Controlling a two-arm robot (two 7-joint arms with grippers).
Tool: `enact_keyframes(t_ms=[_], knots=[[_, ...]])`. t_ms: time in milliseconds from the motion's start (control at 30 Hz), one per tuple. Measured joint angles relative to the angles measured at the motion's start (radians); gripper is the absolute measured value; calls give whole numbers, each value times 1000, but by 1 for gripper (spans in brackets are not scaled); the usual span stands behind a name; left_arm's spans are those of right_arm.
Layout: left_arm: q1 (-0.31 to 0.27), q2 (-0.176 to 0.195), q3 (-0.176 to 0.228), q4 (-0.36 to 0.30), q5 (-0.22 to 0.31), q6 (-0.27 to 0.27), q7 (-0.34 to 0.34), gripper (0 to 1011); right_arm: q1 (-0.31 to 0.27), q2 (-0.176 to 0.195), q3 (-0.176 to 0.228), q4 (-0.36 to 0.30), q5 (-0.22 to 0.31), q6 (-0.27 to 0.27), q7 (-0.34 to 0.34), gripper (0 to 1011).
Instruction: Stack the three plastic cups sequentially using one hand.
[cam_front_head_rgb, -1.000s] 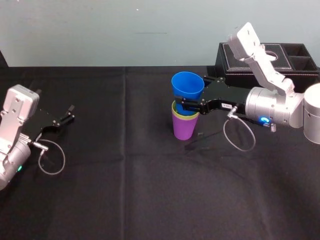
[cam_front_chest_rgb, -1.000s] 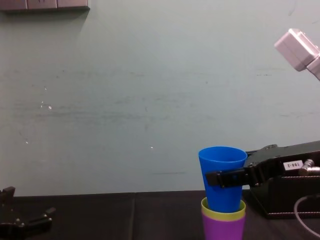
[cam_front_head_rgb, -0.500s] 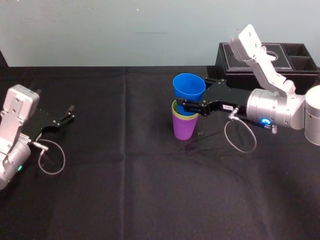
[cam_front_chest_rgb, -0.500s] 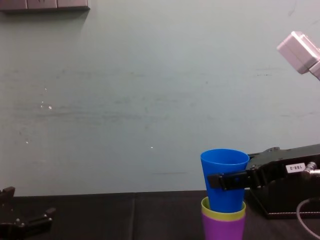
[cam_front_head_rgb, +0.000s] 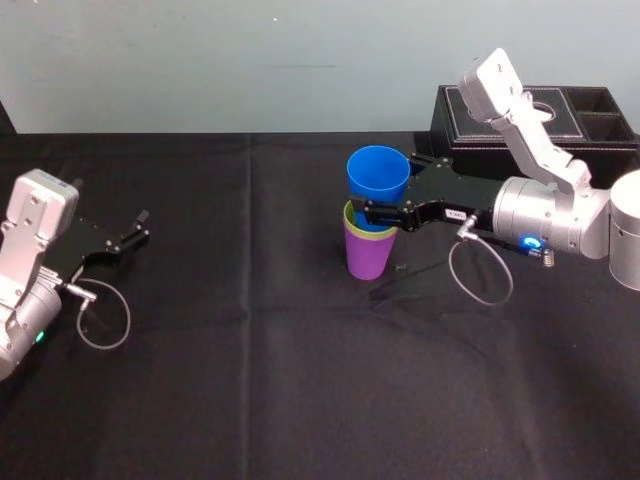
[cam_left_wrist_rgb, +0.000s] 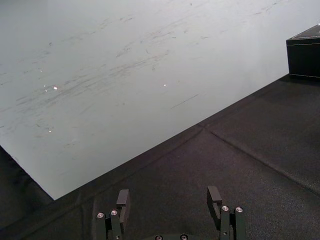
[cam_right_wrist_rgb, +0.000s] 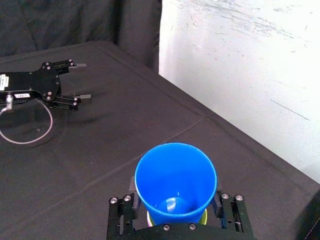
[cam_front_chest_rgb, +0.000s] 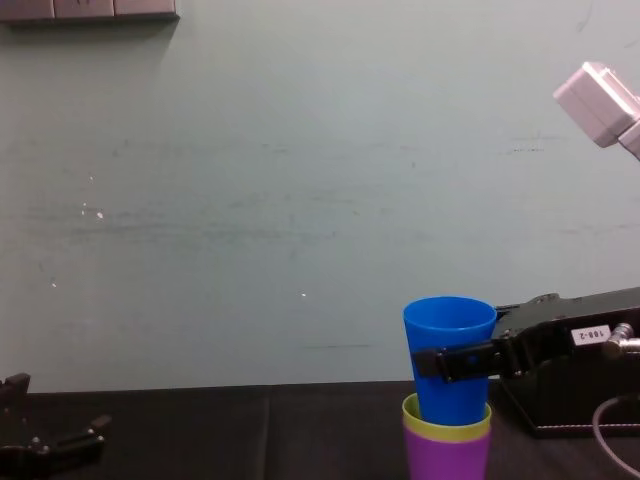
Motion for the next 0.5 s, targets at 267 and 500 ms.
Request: enact_keyframes(t_ms=[267,500], knots=[[0,0,0,0,0,0,0,1011,0,0,0,0,0,0,0,1002],[0,0,0,0,0,0,0,1011,1,0,0,0,0,-1,0,1003]])
